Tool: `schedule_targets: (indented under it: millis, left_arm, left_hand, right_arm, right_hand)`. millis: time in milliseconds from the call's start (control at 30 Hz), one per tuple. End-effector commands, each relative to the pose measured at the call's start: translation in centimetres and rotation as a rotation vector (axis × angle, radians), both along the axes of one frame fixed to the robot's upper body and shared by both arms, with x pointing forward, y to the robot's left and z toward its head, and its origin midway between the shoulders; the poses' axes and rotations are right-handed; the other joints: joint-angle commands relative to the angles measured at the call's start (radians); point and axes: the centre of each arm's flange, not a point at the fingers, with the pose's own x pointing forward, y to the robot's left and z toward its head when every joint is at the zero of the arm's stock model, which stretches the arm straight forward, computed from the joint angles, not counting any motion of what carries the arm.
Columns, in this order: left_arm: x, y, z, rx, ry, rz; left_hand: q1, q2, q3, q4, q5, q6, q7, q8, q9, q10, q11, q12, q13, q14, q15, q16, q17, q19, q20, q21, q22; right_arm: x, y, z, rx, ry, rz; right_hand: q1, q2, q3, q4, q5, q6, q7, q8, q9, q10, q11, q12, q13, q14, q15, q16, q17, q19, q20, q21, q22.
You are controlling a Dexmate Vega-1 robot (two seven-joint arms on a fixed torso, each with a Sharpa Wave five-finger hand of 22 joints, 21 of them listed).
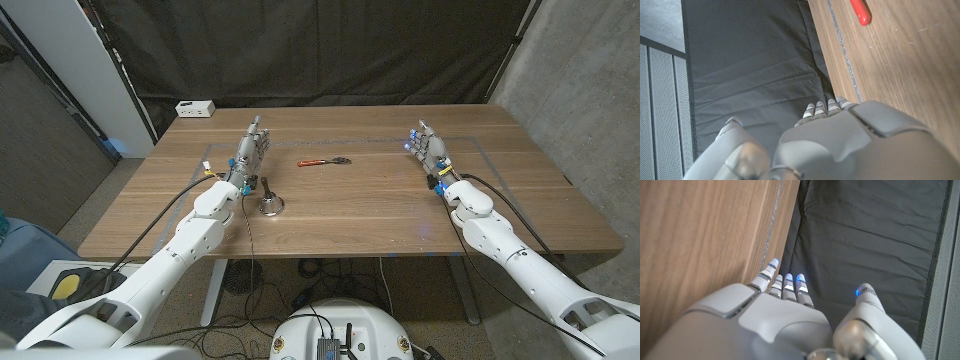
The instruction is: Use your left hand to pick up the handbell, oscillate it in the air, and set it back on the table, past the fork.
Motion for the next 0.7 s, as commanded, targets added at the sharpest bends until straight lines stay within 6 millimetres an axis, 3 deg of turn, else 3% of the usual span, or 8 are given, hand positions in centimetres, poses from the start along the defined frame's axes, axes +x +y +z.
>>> schedule_targets:
  millis: [33, 700]
  left_arm:
    - [-0.6, 0.1, -0.2, 0.007, -0.009, -0.01]
    - [-3.6, 2.4, -0.3, -0.016, -0.112, 0.018]
  left_hand:
    - [0.0, -0.008, 0.004, -0.001, 0.006, 0.003, 0.026, 0.007, 0.003, 0.003, 0.007, 0.006, 0.005, -0.002, -0.005, 0.007, 0.001, -0.07, 0.004, 0.005, 0.003]
    - [0.024, 0.009, 0.007, -0.015, 0.001, 0.054, 0.015, 0.017, 0.004, 0.057, -0.002, 0.019, 0.005, 0.053, -0.013, 0.016, 0.0, -0.029, 0.026, 0.014, 0.002]
  right_arm:
    - [-0.7, 0.4, -0.4, 0.012, -0.013, -0.003]
    - [-1.4, 1.1, -0.7, 0.023, -0.039, -0.007]
  right_hand:
    - [0.01, 0.0, 0.007, -0.004, 0.005, 0.004, 0.001, 0.003, 0.002, 0.001, 0.009, 0.004, 0.005, 0.001, 0.01, 0.002, 0.002, 0.007, 0.001, 0.006, 0.004]
    - [0.023, 0.003, 0.011, -0.016, 0.001, 0.008, -0.002, 0.002, 0.002, 0.007, 0.007, 0.002, 0.005, 0.005, 0.011, 0.001, 0.001, 0.01, 0.004, 0.004, 0.004]
